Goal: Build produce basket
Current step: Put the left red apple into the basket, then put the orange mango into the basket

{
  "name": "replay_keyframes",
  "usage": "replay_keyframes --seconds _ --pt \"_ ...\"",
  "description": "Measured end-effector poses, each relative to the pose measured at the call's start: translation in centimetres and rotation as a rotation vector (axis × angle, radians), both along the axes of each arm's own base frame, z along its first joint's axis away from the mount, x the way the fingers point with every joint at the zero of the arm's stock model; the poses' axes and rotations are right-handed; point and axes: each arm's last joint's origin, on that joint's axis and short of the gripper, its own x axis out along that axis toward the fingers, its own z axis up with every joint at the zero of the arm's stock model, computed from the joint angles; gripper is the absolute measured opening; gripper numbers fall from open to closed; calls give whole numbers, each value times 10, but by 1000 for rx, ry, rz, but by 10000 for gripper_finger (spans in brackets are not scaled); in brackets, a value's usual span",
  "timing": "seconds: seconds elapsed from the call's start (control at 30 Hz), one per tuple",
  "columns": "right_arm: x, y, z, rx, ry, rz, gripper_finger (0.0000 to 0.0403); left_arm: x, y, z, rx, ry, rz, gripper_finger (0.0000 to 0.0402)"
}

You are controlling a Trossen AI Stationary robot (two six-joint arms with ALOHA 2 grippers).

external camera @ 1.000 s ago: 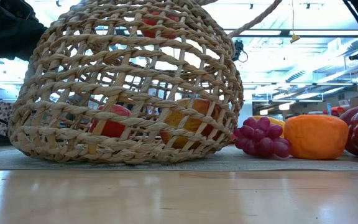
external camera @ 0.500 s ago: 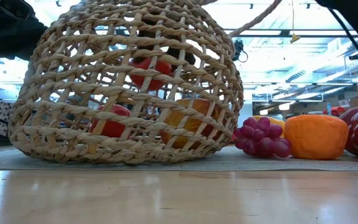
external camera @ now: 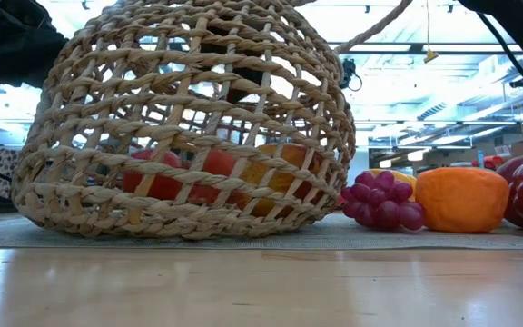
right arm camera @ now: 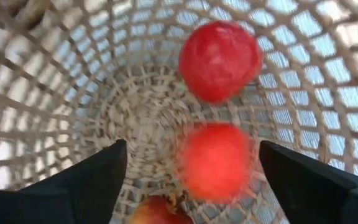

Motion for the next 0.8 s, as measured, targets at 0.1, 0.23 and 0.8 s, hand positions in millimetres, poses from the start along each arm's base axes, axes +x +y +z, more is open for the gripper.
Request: replay_keyframes --seconds 0.1,0.23,0.8 --pt "1 0 10 -1 -31 -3 393 0 0 0 0 0 0 28" --pt "-7 -2 36 -62 -22 -40 392 0 0 0 0 0 0 32" --pt "-112 -25 123 -470 -16 -328 364 0 0 0 0 -2 0 34"
